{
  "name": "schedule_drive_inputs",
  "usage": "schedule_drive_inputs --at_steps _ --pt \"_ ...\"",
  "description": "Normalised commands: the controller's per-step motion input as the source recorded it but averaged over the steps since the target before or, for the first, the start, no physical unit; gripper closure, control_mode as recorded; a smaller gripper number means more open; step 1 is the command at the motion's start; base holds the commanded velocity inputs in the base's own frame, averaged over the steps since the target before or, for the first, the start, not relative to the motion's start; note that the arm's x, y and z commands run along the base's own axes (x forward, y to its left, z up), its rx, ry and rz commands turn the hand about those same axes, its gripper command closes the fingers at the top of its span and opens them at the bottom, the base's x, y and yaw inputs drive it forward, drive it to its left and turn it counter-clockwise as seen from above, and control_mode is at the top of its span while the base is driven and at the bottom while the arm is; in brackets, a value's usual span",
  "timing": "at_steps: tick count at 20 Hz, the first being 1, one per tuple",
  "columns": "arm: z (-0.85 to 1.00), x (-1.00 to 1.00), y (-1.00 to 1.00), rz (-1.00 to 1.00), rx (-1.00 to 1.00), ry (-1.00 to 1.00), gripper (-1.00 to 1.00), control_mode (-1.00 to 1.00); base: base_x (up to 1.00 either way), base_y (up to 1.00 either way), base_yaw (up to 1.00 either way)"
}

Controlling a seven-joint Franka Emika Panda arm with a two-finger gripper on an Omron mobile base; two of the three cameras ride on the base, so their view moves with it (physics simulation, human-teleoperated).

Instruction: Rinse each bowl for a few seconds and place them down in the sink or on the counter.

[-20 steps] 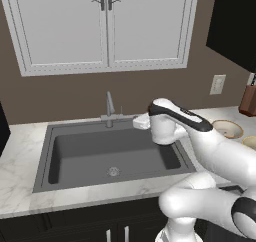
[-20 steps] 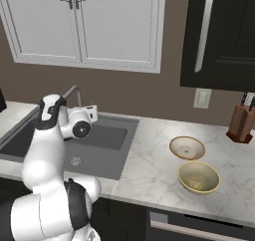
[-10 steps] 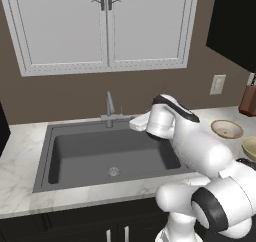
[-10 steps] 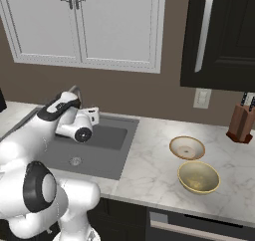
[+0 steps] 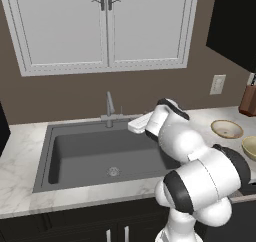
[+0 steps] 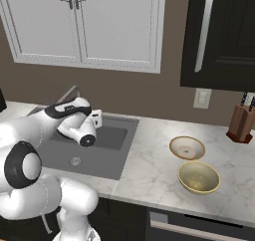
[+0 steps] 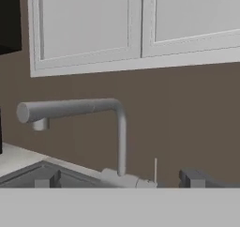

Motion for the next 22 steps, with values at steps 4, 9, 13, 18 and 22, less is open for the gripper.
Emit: schedule_drive_inputs --at_steps 4,9,13,18,22 --pt "-0.03 0.32 0.05 0.0 0.03 -0.02 -1.0 -1.0 0.0 0.0 0.0" --pt "-0.03 0.31 0.05 0.0 0.03 -0.01 -1.0 -1.0 0.0 0.0 0.0" --pt "-0.05 0.32 0.04 0.0 0.04 -0.01 -1.0 -1.0 0.0 0.0 0.0" --pt "-0.05 0.39 0.01 -0.02 0.02 0.0 -1.0 -1.0 0.0 0.0 0.0" --pt "-0.05 0.36 0.04 -0.02 0.02 0.0 -1.0 -1.0 0.0 0.0 0.0"
